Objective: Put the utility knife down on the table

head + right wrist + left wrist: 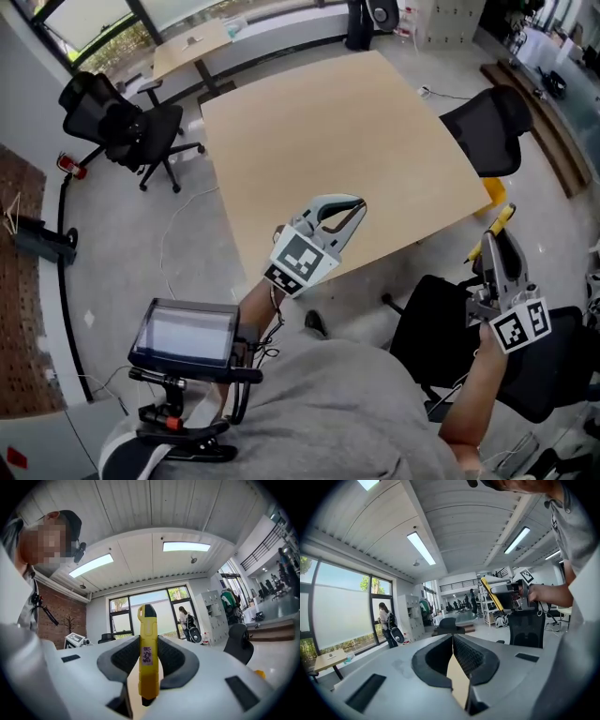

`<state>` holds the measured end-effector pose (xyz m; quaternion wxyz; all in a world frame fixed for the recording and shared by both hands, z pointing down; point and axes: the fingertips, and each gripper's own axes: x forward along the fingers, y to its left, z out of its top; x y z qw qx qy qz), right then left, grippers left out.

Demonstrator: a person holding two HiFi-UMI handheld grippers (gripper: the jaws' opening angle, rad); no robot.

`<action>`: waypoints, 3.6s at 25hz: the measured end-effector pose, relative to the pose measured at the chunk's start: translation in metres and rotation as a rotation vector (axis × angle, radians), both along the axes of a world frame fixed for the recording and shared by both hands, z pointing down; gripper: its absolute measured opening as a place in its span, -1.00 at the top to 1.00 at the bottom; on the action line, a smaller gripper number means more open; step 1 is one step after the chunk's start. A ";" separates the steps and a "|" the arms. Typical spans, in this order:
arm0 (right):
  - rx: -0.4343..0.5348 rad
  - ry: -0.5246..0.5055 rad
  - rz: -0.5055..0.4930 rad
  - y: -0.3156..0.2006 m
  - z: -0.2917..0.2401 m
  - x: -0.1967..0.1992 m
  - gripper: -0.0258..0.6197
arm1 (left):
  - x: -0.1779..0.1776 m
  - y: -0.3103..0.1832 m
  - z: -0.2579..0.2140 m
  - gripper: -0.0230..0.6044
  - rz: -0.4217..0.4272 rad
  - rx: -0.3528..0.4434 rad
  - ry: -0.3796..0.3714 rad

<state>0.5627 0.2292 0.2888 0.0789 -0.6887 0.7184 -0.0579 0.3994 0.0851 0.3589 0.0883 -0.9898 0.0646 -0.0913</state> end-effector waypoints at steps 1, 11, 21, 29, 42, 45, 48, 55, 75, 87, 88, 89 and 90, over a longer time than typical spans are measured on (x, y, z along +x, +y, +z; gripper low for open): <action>-0.005 0.004 -0.008 -0.017 0.001 -0.008 0.55 | -0.008 -0.014 0.002 0.91 -0.001 0.001 0.001; -0.002 0.046 -0.058 -0.109 -0.004 -0.049 0.55 | -0.045 -0.078 0.011 0.91 -0.007 0.004 0.023; -0.015 0.023 -0.129 -0.149 0.011 -0.047 0.55 | -0.050 -0.097 0.013 0.91 -0.064 0.004 0.014; -0.037 -0.011 -0.233 -0.215 0.017 -0.043 0.55 | -0.056 -0.140 0.008 0.91 -0.168 -0.007 -0.005; -0.074 -0.027 -0.350 -0.294 0.041 -0.007 0.55 | -0.034 -0.189 0.035 0.91 -0.298 -0.053 -0.036; -0.079 -0.026 -0.374 -0.310 0.045 -0.005 0.55 | -0.037 -0.195 0.040 0.91 -0.324 -0.059 -0.040; -0.084 -0.016 -0.396 -0.328 0.041 -0.009 0.55 | -0.044 -0.200 0.039 0.91 -0.345 -0.077 -0.038; -0.087 0.048 -0.386 -0.353 0.043 -0.013 0.55 | -0.069 -0.189 0.054 0.91 -0.334 -0.089 -0.052; -0.159 0.004 -0.452 -0.447 0.088 0.017 0.55 | -0.069 -0.252 0.066 0.91 -0.492 -0.103 -0.050; -0.233 0.002 -0.488 -0.528 0.117 0.033 0.55 | -0.063 -0.281 0.073 0.91 -0.550 -0.166 -0.107; -0.240 0.003 -0.492 -0.541 0.125 0.040 0.55 | -0.056 -0.288 0.078 0.91 -0.554 -0.169 -0.114; -0.248 0.005 -0.495 -0.554 0.133 0.048 0.55 | -0.051 -0.295 0.083 0.91 -0.557 -0.172 -0.121; -0.256 0.008 -0.496 -0.566 0.140 0.054 0.55 | -0.045 -0.301 0.087 0.91 -0.558 -0.175 -0.127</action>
